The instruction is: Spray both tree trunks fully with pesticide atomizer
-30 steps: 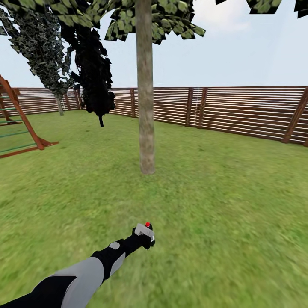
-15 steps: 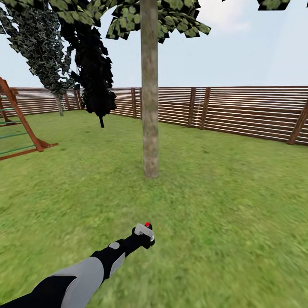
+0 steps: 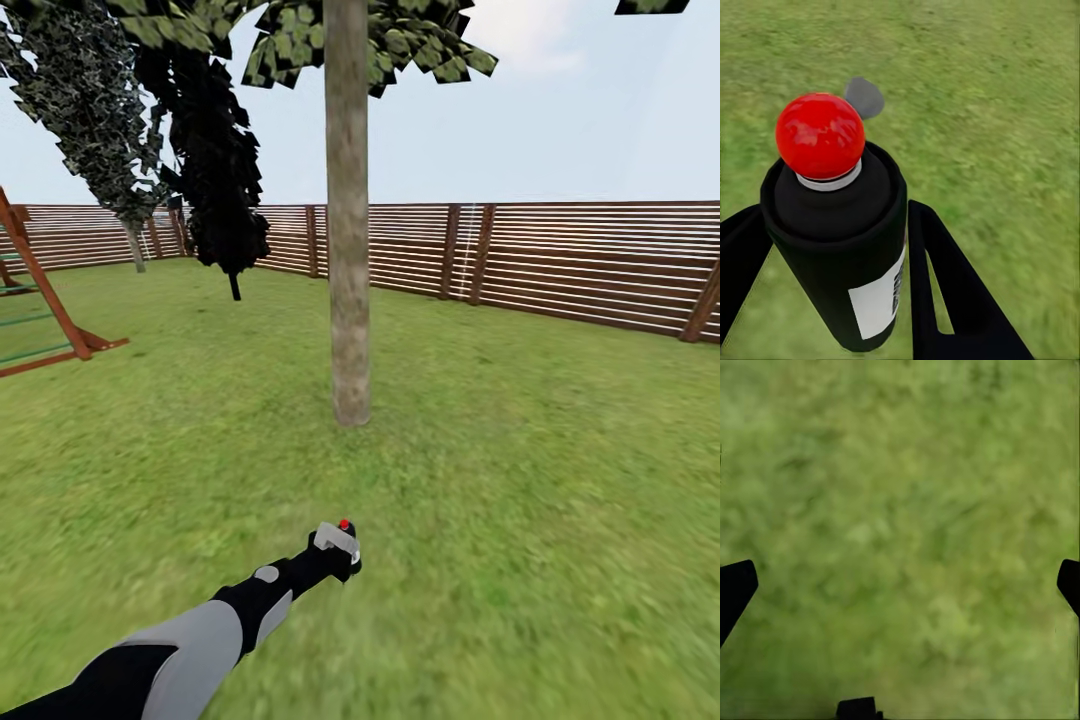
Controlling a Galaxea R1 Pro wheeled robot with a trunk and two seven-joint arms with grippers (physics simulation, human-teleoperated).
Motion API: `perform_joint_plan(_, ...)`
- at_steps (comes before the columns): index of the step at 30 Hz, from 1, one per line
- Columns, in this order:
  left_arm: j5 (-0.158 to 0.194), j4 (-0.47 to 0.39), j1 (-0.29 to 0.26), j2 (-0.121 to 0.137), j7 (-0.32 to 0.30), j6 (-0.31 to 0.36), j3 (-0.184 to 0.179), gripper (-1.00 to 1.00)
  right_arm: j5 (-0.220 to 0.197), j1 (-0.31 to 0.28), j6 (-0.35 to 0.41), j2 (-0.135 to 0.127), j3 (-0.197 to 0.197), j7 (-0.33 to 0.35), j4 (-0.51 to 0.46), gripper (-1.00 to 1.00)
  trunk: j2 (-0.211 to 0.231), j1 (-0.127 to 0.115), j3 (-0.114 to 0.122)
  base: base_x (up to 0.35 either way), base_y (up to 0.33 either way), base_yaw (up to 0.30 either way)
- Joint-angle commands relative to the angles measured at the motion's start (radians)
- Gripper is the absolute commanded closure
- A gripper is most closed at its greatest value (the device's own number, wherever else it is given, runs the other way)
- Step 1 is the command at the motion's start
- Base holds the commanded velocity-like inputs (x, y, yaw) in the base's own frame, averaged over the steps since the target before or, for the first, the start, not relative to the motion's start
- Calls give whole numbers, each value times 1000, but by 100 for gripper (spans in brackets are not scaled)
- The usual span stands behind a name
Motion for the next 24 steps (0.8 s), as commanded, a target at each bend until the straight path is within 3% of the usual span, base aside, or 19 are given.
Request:
perform_joint_plan(1,0,0,0,0,1,0,1,100,32,0,0,0,-1,0,0,-100,0,0,0,340,-37,0)
perform_joint_plan(2,0,0,0,0,1,0,2,100,81,0,0,1,-2,0,1,-100,0,0,0,344,-19,0)
perform_joint_plan(3,0,0,0,0,1,0,2,100,103,0,0,2,-2,0,2,-100,0,0,0,345,-12,0)
perform_joint_plan(6,0,0,0,1,1,0,3,100,132,0,-1,3,-4,0,3,-100,0,0,0,347,-5,0)
perform_joint_plan(15,1,-1,0,2,1,0,3,100,142,0,-2,3,-5,0,3,-100,0,0,0,348,8,0)
perform_joint_plan(17,18,-2,0,2,1,-1,3,100,143,0,-1,3,-5,0,3,-100,0,0,0,339,73,0)
perform_joint_plan(24,45,-1,0,3,-1,-5,3,100,143,0,-1,3,-5,0,3,-100,0,0,0,94,17,0)
